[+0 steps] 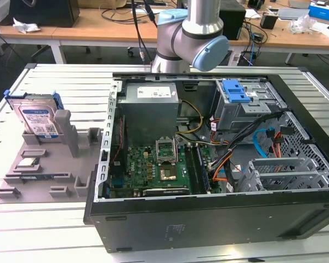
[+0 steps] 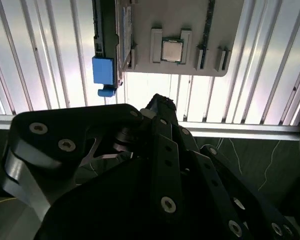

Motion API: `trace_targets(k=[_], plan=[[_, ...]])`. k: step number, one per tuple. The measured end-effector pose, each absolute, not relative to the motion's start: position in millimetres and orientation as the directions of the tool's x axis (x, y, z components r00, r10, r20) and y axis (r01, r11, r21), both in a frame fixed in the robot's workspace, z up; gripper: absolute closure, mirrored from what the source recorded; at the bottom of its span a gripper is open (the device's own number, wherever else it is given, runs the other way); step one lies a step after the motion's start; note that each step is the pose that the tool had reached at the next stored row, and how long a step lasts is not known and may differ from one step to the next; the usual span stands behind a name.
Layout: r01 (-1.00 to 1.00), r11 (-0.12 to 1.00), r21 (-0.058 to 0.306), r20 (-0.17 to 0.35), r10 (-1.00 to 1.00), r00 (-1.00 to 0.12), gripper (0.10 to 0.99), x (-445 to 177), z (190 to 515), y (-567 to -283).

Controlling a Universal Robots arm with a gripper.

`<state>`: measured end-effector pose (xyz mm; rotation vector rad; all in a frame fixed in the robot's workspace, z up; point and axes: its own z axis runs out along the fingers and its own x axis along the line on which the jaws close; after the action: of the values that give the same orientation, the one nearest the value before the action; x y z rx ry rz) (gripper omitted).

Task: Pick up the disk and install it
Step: 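Pick up the disk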

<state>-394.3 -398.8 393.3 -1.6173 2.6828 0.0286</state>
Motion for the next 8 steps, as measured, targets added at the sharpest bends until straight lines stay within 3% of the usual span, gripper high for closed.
trace_targets(k=[8], plan=[[-0.922,0.387,0.011,-0.017,-0.922,-0.387,0.980,-394.3,393.3,-398.9]])
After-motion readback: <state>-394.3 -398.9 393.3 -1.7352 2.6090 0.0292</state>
